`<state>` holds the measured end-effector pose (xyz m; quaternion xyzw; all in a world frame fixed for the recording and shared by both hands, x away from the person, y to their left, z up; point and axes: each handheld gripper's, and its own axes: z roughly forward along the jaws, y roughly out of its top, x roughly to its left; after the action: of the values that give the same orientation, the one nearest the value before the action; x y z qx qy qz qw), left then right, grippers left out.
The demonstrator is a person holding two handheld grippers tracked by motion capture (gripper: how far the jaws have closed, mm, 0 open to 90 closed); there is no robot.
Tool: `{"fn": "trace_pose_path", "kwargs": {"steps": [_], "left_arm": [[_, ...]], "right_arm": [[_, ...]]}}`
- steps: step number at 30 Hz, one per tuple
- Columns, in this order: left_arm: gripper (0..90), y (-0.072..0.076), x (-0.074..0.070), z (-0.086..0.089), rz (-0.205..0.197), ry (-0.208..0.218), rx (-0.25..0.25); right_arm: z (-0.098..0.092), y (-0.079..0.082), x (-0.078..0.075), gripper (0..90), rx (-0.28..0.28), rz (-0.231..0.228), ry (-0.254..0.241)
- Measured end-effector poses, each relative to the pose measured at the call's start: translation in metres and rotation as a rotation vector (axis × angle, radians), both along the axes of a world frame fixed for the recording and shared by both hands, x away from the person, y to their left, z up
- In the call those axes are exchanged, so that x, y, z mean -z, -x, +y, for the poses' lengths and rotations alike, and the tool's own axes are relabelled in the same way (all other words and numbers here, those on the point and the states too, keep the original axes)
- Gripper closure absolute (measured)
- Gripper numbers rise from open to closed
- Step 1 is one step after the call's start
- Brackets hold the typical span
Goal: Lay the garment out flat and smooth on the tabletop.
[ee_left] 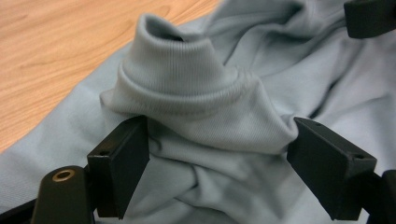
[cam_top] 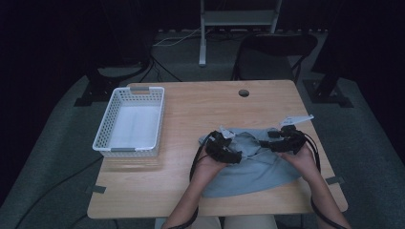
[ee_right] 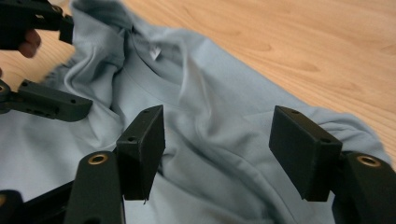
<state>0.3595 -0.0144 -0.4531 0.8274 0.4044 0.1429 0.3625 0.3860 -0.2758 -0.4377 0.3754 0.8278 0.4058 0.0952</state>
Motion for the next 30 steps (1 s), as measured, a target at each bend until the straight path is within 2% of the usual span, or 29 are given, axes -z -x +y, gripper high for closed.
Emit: {"fn": "trace_pose_path", "kwargs": {"steps": [3, 6, 9, 13, 14, 18, 21, 26, 30], "left_arm": [[23.7, -0.003, 0.005, 0.002, 0.006, -0.004, -0.011], [30.6, -0.004, 0.008, 0.007, 0.009, 0.012, -0.024], [43.4, -0.005, 0.008, 0.014, 0.004, 0.040, -0.033], [59.1, -0.005, 0.006, 0.023, -0.002, 0.056, -0.034], [61.6, -0.005, 0.005, 0.025, -0.007, 0.057, -0.036], [76.6, -0.004, 0.002, 0.032, -0.016, 0.052, -0.027], [81.2, -0.002, -0.001, 0.036, -0.025, 0.034, -0.005], [83.3, 0.007, -0.005, 0.038, -0.038, -0.039, 0.064], [83.9, 0.019, -0.006, 0.038, -0.039, -0.065, 0.116]], "right_arm": [[0.006, -0.008, 0.009, 36.6, -0.004, 0.029, 0.044], [0.011, -0.015, 0.017, 43.4, 0.010, 0.057, 0.083], [0.011, -0.017, 0.020, 61.2, 0.024, 0.070, 0.083], [0.008, -0.016, 0.020, 82.9, 0.027, 0.078, 0.085], [0.008, -0.015, 0.019, 84.1, 0.040, 0.071, 0.103], [0.004, -0.013, 0.019, 86.5, 0.043, 0.080, 0.102], [0.002, -0.010, 0.019, 87.0, 0.034, 0.082, 0.107], [0.001, -0.002, 0.019, 87.3, 0.010, 0.102, 0.129], [-0.001, 0.009, 0.022, 87.3, -0.019, 0.125, 0.149]]}}
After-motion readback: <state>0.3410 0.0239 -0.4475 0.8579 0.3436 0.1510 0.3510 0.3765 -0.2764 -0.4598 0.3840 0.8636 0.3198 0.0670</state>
